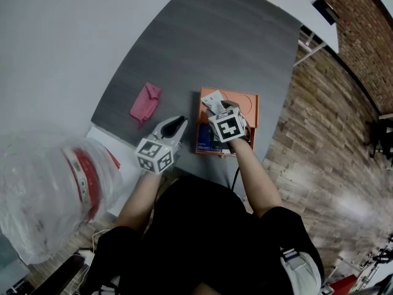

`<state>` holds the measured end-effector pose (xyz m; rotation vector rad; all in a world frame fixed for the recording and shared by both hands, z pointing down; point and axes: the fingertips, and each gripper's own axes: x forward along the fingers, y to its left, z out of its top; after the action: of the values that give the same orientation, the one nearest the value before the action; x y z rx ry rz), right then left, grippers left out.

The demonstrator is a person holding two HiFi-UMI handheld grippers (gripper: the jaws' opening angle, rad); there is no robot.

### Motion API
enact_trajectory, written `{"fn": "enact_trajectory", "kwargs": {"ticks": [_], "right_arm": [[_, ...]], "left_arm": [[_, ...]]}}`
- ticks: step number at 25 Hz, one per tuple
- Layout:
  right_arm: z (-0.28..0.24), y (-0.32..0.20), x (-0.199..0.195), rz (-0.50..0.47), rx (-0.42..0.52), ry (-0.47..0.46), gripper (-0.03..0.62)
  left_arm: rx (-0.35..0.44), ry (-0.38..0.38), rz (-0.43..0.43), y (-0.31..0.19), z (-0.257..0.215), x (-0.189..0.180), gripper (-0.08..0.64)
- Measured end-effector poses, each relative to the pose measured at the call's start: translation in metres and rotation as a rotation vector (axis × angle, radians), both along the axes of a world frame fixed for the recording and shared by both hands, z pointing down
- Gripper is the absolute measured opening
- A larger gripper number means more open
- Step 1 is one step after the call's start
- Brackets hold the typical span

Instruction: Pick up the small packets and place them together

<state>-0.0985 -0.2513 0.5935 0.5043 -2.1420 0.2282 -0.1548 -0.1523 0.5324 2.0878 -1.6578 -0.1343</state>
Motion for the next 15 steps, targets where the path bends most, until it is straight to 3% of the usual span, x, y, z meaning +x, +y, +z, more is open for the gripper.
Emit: {"fn": "enact_trajectory", "kwargs": {"ticks": [9,15], "right_arm": [[-0.028,0.007,0.021,0.066,0.053,-0.077,0.192],[-0.040,0.011,0.062,0.175,0.091,-0.108,0.161]], "left_arm": [[0.020,-0.002,0.064,-0.007,-0.006,0.018,0.052],[0.032,-0.013,0.136,-0.011,-0.012,0.038,0.052]]}}
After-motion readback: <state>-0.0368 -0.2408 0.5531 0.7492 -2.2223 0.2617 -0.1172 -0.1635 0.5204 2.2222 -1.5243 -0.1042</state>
